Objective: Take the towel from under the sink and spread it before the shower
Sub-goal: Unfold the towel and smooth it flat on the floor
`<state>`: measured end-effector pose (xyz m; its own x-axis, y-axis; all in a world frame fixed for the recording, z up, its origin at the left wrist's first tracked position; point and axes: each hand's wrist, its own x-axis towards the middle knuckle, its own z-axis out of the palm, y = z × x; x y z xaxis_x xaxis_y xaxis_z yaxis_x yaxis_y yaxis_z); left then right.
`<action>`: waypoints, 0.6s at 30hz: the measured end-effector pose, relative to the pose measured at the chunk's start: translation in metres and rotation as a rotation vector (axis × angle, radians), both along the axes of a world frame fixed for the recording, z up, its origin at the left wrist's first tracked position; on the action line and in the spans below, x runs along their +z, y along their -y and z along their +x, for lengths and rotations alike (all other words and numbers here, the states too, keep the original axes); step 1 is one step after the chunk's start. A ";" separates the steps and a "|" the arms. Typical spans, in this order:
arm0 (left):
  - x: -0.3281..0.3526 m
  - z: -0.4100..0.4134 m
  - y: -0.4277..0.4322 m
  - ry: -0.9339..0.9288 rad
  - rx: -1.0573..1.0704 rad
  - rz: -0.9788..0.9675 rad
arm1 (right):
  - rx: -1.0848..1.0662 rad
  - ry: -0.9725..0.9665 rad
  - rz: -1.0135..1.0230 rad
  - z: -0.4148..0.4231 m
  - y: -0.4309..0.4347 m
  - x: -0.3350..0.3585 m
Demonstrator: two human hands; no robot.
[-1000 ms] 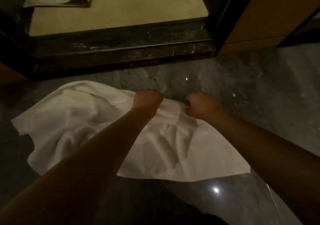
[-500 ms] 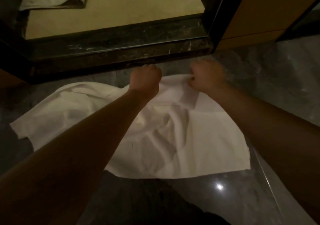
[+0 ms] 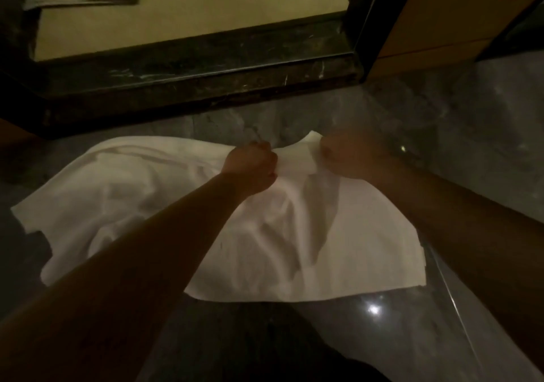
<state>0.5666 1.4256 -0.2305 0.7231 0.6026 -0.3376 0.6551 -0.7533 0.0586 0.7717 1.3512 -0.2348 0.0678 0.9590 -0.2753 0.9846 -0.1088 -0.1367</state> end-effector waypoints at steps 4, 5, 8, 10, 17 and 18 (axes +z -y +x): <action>0.004 0.001 -0.008 0.073 -0.010 0.020 | -0.085 -0.044 -0.009 0.002 -0.012 -0.008; 0.005 0.001 -0.010 0.066 -0.040 0.043 | -0.067 -0.028 -0.027 0.002 -0.014 -0.011; 0.008 0.006 -0.015 0.059 -0.127 0.108 | 0.013 -0.007 -0.012 -0.003 -0.021 -0.021; 0.010 0.011 -0.018 0.095 -0.149 0.145 | 0.016 -0.021 0.026 -0.003 -0.024 -0.024; 0.007 0.034 -0.027 0.126 -0.074 0.274 | -0.155 -0.056 0.147 0.022 -0.027 -0.024; 0.005 0.039 -0.028 0.112 -0.063 0.291 | -0.179 -0.071 0.168 0.025 -0.026 -0.025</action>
<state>0.6052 1.4538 -0.2250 0.7853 0.6147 -0.0738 0.6079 -0.7881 -0.0962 0.7963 1.3774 -0.2596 0.2271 0.9661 -0.1231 0.9389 -0.2508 -0.2359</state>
